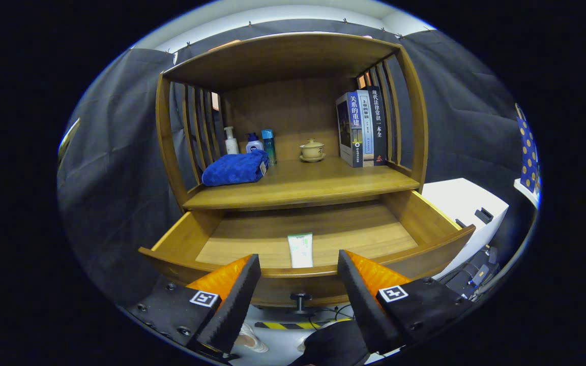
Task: Pull open the drawer, take out the items inside it, and place them on the countertop above the cabinet.
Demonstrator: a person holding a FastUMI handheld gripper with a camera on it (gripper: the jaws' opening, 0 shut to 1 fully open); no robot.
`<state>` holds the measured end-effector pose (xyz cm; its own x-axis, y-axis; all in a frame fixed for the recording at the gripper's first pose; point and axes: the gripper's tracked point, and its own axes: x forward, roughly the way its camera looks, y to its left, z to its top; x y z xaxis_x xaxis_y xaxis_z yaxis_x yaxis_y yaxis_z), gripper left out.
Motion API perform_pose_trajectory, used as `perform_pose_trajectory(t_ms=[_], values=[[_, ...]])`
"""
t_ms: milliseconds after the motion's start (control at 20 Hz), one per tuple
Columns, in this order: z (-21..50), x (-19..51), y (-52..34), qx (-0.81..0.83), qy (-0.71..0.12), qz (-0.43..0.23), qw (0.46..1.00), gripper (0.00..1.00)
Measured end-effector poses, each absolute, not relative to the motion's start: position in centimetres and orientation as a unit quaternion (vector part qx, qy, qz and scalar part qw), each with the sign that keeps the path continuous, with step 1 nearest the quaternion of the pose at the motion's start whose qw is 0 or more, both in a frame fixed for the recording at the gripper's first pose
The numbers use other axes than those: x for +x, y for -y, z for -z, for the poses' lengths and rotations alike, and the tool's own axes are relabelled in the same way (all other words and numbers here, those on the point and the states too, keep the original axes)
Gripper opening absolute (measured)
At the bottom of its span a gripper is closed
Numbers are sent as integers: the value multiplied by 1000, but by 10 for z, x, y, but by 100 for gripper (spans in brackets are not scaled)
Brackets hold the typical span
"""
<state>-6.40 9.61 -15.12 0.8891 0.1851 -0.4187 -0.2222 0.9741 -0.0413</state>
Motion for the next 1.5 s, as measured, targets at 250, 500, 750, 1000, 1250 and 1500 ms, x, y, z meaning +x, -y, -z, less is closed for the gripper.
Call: perform_pose_trajectory(t_ms=[250, 500, 750, 1000, 1250, 1500], values=[[138, -22, -106, -83, -219, -109, 966, 98], [158, 20, -123, -112, -290, -130, 941, 99], [201, 55, -112, -167, -365, -107, 910, 98], [249, 63, -103, -172, -466, -90, 863, 99], [281, 60, -102, -174, -532, -74, 825, 97], [308, 54, -101, -173, -579, -56, 795, 85]])
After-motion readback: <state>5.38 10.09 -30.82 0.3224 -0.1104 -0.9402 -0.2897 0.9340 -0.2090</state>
